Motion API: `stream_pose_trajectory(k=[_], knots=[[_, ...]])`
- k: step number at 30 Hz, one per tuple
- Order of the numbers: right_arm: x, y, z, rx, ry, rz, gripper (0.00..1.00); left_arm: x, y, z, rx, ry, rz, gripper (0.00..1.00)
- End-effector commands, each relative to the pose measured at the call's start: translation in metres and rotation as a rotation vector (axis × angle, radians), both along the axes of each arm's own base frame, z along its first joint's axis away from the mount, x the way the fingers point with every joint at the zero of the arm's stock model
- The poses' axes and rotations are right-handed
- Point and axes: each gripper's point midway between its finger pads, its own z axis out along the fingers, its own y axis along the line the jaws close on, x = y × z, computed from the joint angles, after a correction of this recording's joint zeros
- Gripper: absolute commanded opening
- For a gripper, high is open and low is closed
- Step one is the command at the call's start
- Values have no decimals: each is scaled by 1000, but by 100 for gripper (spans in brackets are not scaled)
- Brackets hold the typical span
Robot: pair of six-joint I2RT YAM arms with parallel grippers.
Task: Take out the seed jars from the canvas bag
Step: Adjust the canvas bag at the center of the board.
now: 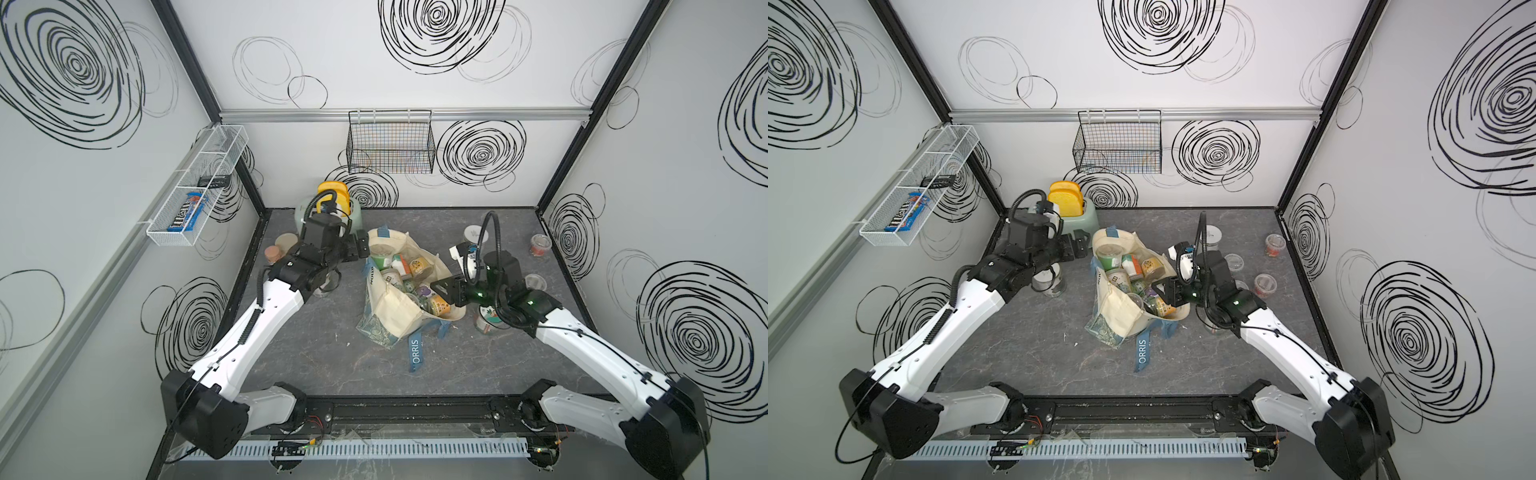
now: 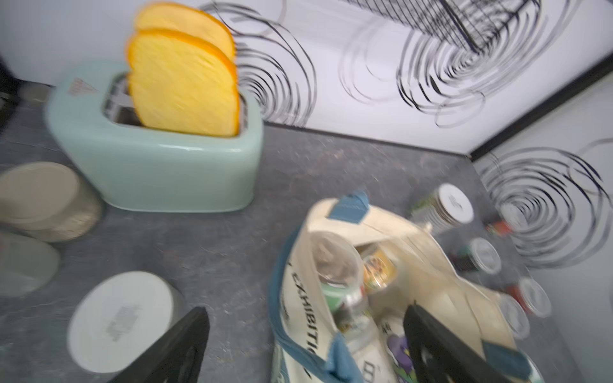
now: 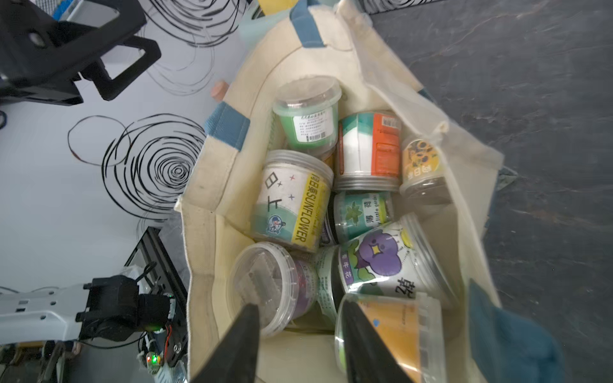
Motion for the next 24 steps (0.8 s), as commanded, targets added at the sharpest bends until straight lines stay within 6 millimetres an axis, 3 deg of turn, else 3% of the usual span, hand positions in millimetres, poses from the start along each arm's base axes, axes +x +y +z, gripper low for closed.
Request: stream_pose_trajectory(k=[1,3,6,8,11,14,18,20,24], knots=[[-13,32,10,104,49,146,36,-27,-38,-8,-61,87,-148,96],[-29,53,2,88,64,222,35,-37,-44,-17,-27,122,-173,96],[-59,80,-12,35,72,329,35,-47,-30,-39,61,167,-141,98],[-75,90,-22,14,87,375,35,-52,-20,-47,87,165,-117,99],[-82,92,-36,-24,93,378,37,-62,-29,-60,51,186,-163,97],[-75,86,-37,-56,70,334,39,-74,-44,-74,70,210,-209,94],[-57,74,-24,-77,9,255,44,-90,-59,-90,92,233,-260,88],[-39,62,-19,-79,-9,175,45,-94,-59,-95,113,240,-257,84],[-1,37,-3,-25,-16,34,58,-98,-54,-98,129,235,-249,83]])
